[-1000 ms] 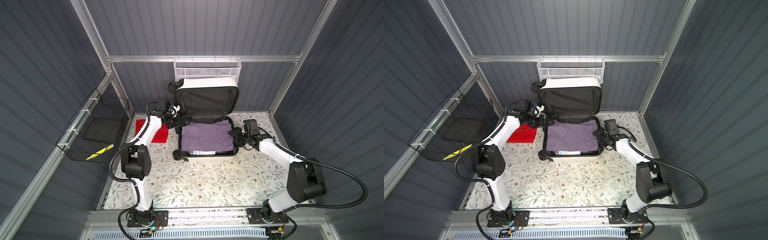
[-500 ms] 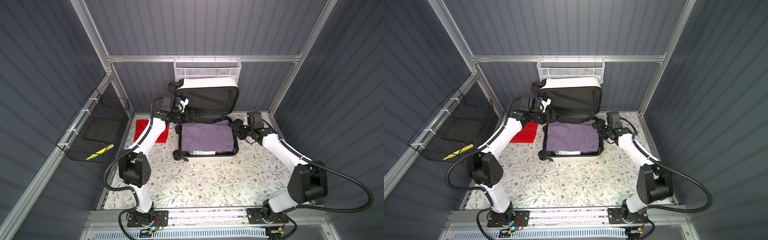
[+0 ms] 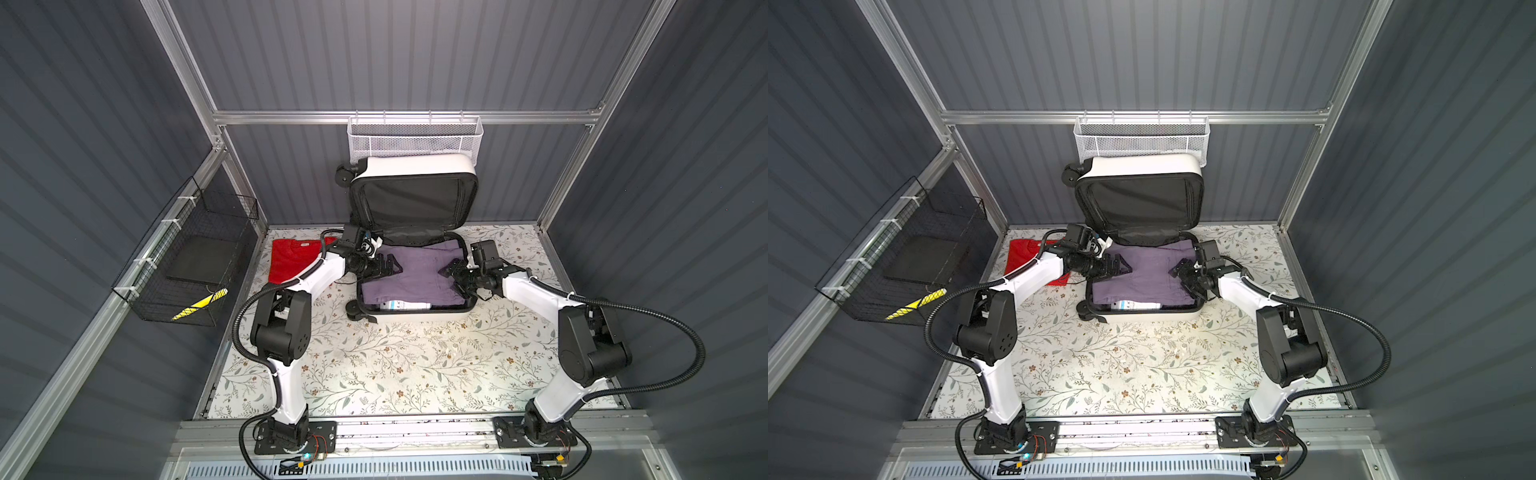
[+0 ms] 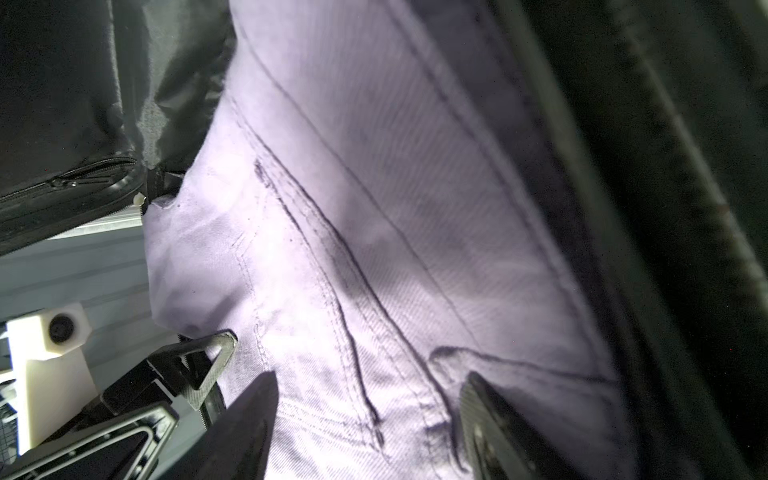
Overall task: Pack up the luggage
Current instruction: 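Open both grippers and press the trousers flat inside the suitcase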
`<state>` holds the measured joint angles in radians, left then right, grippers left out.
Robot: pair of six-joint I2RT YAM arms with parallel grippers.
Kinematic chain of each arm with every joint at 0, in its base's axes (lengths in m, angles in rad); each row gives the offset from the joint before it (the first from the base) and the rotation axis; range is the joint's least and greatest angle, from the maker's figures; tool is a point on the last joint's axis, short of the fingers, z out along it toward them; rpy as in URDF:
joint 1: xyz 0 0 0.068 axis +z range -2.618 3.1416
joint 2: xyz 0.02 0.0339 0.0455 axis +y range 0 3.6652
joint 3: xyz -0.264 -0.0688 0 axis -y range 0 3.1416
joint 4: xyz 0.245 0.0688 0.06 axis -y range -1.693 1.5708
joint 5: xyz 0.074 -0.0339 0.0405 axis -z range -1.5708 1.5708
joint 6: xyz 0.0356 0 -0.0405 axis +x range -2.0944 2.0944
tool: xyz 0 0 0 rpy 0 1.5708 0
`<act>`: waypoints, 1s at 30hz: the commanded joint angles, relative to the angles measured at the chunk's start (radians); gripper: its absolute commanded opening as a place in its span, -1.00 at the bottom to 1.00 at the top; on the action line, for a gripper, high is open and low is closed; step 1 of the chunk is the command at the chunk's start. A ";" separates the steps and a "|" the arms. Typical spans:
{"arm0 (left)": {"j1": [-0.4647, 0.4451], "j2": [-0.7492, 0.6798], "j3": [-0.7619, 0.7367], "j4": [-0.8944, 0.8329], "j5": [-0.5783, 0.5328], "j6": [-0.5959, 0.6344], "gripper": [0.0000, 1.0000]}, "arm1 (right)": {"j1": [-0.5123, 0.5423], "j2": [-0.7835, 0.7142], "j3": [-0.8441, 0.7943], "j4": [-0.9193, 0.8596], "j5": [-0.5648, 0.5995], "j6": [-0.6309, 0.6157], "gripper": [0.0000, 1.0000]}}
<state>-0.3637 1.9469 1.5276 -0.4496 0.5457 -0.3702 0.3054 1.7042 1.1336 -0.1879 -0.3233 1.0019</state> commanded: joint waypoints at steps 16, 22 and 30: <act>0.040 0.157 0.305 -0.087 -0.090 0.094 0.99 | -0.055 0.170 0.355 -0.119 0.014 -0.116 0.45; 0.048 0.180 0.266 0.008 -0.149 0.082 0.99 | -0.072 0.269 0.347 -0.002 0.019 -0.067 0.45; 0.046 0.153 0.241 0.015 -0.147 0.087 0.99 | -0.078 0.229 0.303 0.015 -0.003 -0.081 0.45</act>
<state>-0.3244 2.1235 1.7878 -0.4389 0.4004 -0.3023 0.2367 1.9656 1.4631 -0.1864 -0.3290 0.9348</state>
